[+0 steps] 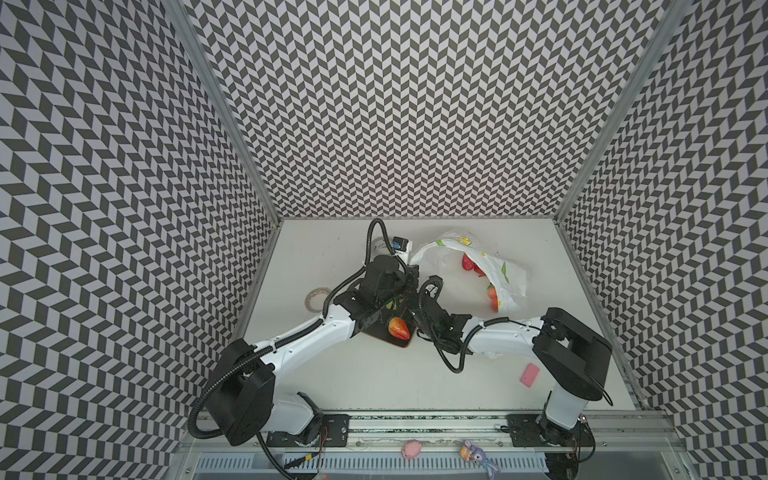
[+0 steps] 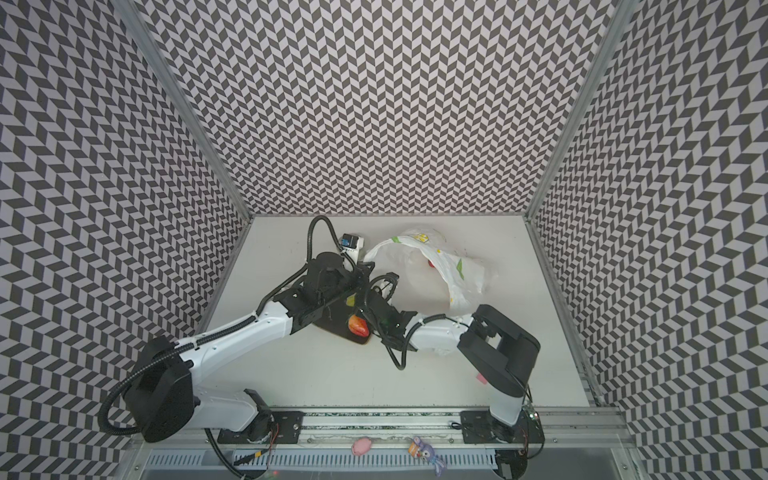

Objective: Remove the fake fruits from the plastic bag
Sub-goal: 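Carry the green pear out of the bag toward the black pad with the right gripper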

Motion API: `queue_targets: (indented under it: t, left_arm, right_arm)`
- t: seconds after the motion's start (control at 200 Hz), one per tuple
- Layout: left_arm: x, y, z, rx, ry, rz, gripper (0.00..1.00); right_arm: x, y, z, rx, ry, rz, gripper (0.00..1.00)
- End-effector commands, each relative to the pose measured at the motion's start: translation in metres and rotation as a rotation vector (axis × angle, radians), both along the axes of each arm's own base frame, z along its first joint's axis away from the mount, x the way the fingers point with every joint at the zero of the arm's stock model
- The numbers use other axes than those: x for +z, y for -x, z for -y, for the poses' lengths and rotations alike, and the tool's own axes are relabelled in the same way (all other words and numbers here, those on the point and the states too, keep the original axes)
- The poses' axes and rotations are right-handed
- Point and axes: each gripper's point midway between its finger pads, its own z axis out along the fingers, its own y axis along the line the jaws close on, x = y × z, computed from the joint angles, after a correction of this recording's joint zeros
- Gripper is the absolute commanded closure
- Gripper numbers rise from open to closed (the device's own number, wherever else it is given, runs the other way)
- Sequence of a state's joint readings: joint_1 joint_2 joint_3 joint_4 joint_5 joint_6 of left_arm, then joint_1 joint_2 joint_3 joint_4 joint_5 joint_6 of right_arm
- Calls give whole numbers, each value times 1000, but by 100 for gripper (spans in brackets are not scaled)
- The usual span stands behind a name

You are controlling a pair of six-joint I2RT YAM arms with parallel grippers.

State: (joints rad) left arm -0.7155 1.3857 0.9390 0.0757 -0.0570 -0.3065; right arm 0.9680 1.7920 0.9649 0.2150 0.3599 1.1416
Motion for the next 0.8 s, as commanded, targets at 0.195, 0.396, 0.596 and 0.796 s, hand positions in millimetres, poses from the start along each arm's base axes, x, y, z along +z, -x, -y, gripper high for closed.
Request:
queue_targets:
  t: [0.195,0.396,0.596,0.796]
  left_arm:
    - [37,30,44,-180,122,37,100]
    - [25,13,35,-134,92,37,100]
    - [23,-2,28,-129,80,56,100]
    - [25,-19,28,-125,93,55,100]
  right_arm:
    - [-58,-5,24,-58,161,-142,55]
    - [-35,-6,24,10,153,-15,55]
    - [-1,-4,22,99,194,158,58]
    - [15,8,11,182,209,272,58]
